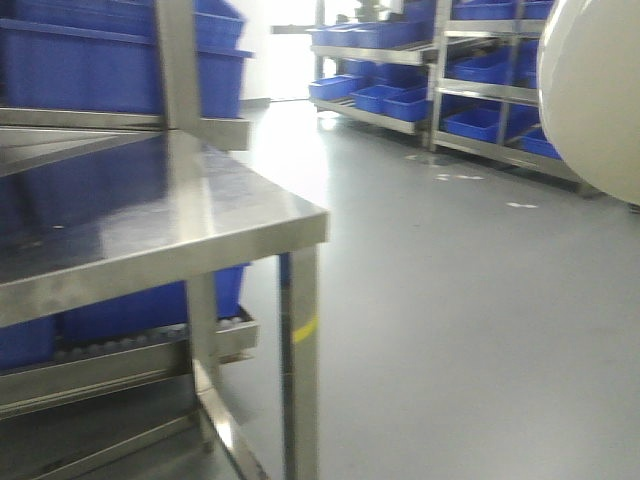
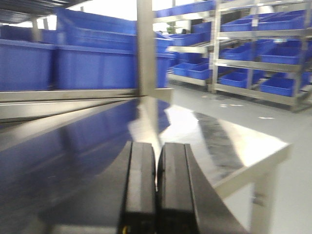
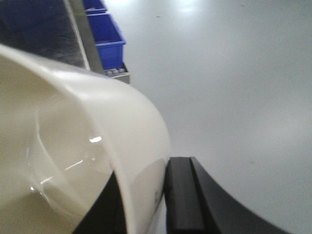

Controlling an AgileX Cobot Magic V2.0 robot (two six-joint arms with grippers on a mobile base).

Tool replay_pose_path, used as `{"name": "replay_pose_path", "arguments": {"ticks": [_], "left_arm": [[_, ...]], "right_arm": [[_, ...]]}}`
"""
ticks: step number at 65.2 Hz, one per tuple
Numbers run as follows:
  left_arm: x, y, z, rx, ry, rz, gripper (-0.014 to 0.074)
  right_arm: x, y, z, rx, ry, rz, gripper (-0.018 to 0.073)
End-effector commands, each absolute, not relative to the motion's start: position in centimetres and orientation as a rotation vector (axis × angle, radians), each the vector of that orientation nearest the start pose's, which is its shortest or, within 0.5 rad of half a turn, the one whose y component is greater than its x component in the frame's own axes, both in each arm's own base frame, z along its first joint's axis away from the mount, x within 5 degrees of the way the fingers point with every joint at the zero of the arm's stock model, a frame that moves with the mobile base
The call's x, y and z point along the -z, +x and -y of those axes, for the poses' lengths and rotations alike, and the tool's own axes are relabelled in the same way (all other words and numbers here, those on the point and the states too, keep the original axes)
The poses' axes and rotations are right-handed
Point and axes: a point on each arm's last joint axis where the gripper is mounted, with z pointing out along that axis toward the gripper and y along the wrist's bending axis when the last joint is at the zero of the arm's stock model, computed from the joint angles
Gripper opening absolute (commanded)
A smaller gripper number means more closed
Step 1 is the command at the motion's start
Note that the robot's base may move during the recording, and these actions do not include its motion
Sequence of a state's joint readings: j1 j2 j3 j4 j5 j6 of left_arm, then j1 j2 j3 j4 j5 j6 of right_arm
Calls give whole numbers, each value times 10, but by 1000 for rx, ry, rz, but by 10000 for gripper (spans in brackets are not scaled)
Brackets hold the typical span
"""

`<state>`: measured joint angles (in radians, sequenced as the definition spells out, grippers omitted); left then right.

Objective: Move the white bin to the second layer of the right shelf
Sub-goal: 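Hold the bin in the right gripper while the base turns away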

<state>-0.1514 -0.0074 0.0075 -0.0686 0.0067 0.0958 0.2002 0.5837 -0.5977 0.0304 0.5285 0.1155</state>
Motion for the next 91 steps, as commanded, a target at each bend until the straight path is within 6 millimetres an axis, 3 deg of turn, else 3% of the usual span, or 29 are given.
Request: {"name": "replay_pose_path", "arguments": {"ticks": [1, 91], "left_arm": [[-208, 55, 8, 110, 115, -1420, 85], [-208, 55, 8, 110, 115, -1420, 85]], "right_arm": [[-339, 116, -24, -245, -58, -1872, 25], [-339, 116, -24, -245, -58, -1873, 25]]}}
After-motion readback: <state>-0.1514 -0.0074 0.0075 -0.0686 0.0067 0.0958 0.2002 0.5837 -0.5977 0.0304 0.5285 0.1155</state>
